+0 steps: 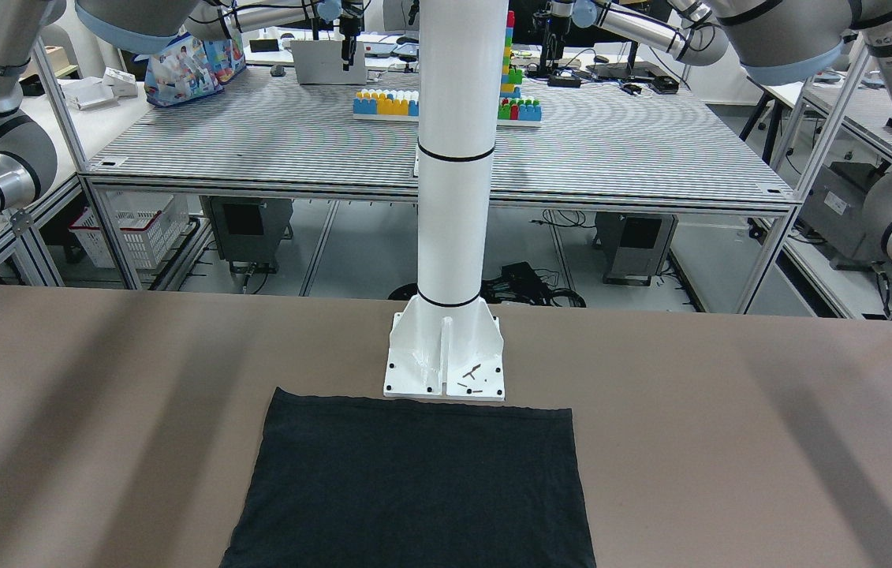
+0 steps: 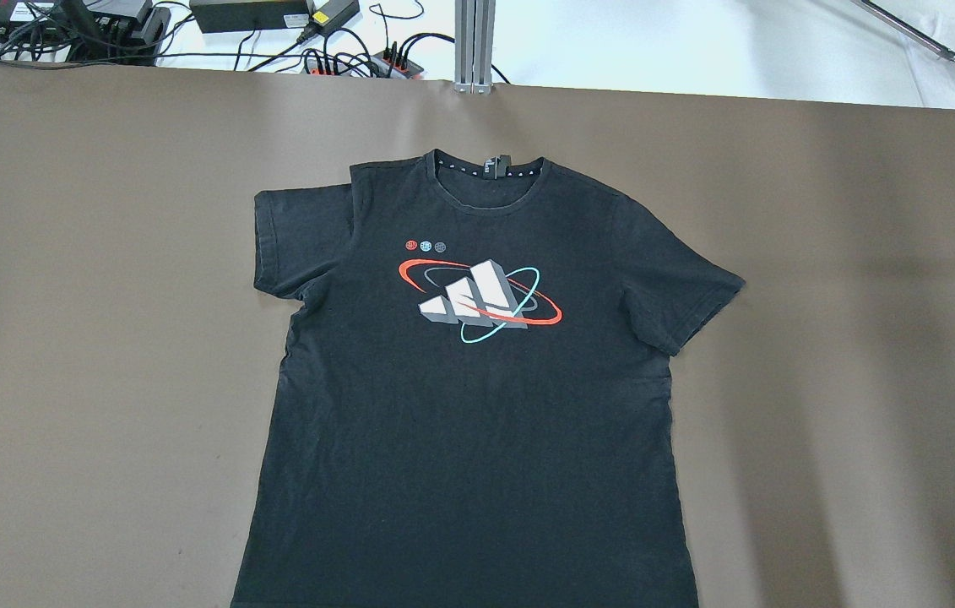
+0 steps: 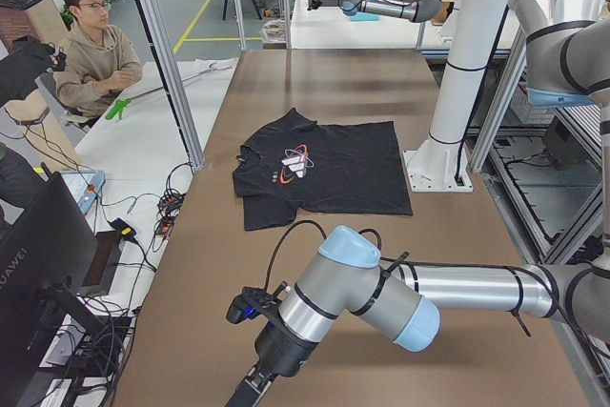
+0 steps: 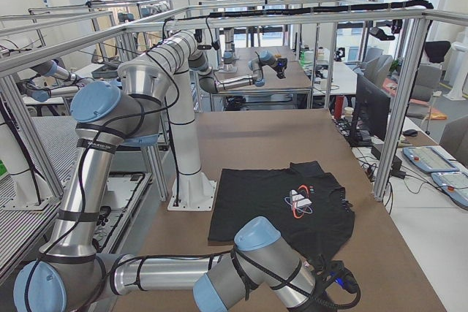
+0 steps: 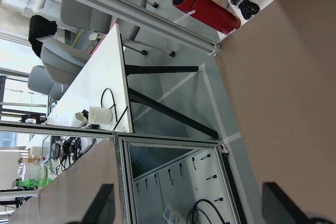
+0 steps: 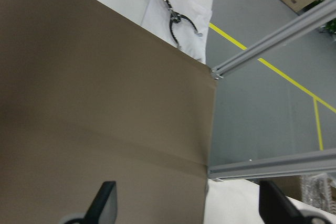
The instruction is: Fold clothes
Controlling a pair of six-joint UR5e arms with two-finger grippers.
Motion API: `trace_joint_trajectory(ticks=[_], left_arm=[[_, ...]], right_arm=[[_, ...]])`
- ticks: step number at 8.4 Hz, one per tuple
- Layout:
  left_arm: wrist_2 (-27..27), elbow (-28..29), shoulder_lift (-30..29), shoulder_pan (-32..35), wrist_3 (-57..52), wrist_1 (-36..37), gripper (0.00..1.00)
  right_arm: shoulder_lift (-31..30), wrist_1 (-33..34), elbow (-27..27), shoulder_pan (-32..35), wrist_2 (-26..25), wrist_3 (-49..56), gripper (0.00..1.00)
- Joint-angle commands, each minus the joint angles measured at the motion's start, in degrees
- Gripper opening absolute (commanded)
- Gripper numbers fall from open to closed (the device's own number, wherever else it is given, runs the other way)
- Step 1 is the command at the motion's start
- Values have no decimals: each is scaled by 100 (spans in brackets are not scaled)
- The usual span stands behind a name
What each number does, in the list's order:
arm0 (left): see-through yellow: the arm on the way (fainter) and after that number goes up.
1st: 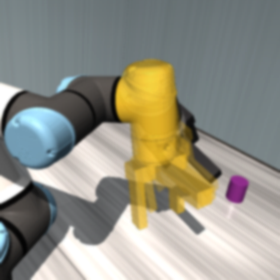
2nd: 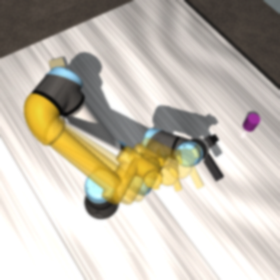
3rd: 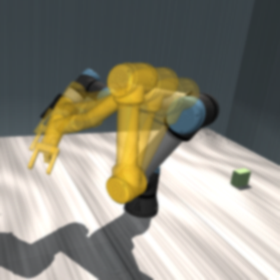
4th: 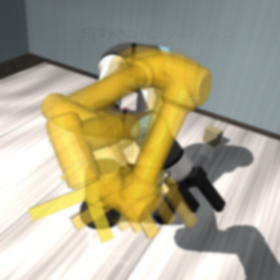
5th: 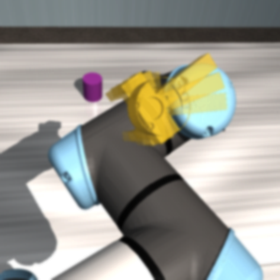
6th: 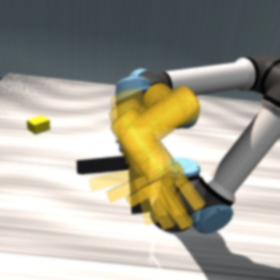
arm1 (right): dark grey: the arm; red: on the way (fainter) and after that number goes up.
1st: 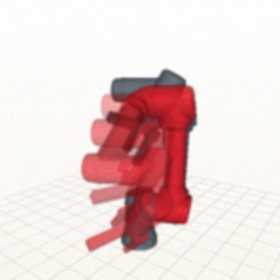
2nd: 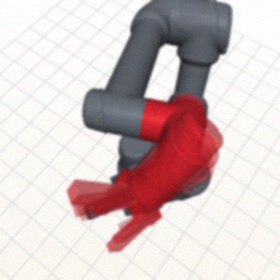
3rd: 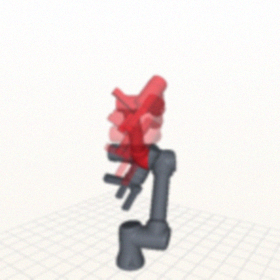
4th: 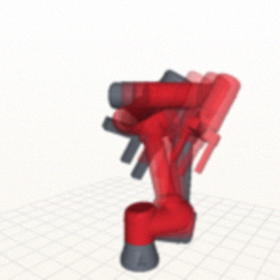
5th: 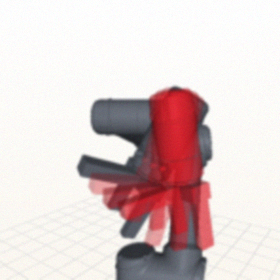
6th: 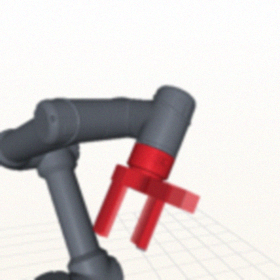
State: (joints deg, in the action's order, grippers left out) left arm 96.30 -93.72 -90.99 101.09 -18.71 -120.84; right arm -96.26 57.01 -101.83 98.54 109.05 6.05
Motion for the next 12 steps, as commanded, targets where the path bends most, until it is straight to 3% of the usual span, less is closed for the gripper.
trace_joint_trajectory(ticks=[1, 4, 5, 10, 12], left_arm=[[64, 29, 20, -142, 60, -298, 100], [64, 47, -112, -265, 156, -238, 100], [55, 30, -156, -291, 175, -229, 100], [64, 38, -130, -318, 421, -211, 100], [213, 38, -112, -318, 430, -203, 100]], right_arm=[[255, -110, 441, -1027, 468, -1047, 95], [1465, -314, 1566, -1678, 503, -2587, 95], [1783, -331, 1839, -2168, 573, -3105, 95], [1961, -1227, 1807, -3691, 934, -5619, 91], [2137, -1228, 2061, -3930, 952, -5773, 90]])
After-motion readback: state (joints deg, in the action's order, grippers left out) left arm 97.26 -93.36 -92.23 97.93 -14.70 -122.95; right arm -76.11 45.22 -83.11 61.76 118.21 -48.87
